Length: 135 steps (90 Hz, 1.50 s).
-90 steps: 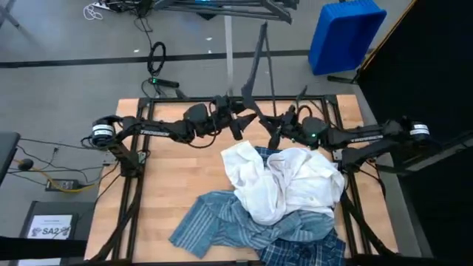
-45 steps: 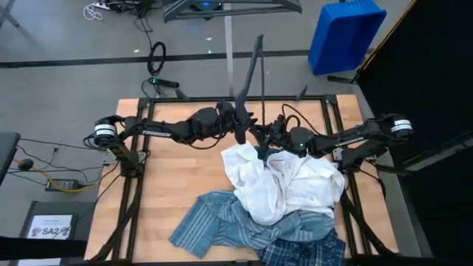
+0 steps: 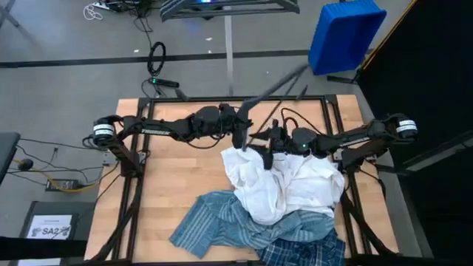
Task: Hang clothes
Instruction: Hang the black hanger on the hanging rack
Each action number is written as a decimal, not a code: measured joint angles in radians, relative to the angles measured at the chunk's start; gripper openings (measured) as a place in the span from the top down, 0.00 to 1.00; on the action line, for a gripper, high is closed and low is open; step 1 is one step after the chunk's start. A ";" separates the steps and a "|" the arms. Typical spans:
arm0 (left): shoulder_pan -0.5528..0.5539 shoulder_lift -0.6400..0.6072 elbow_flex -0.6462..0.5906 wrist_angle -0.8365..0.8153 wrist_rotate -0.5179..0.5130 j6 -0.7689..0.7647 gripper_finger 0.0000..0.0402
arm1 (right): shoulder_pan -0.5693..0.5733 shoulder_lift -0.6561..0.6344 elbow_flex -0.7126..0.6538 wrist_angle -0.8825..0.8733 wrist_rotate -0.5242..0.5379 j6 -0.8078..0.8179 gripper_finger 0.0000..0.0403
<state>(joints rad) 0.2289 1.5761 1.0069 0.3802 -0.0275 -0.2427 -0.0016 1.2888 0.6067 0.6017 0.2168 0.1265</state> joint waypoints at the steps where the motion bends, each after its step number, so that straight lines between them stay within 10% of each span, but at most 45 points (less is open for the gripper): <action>1: 0.001 -0.009 0.000 -0.012 0.002 0.003 0.95 | 0.001 -0.006 0.000 -0.006 0.000 -0.001 0.56; 50: 0.030 -0.397 0.003 -0.372 -0.030 0.200 0.95 | -0.039 -0.373 -0.001 -0.145 0.219 -0.183 0.57; 99: 0.125 -0.435 0.152 -0.764 0.011 0.396 0.95 | -0.587 -0.454 0.101 -0.078 -0.343 -0.117 0.53; 135: 0.155 -0.436 0.331 -0.959 0.022 0.480 0.95 | -0.802 -0.276 0.554 -0.503 -0.836 -0.092 0.55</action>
<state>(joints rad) 0.3843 1.1397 1.3378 -0.5788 -0.0057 0.2375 -0.8038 1.0125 1.1608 0.0983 -0.6188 0.0340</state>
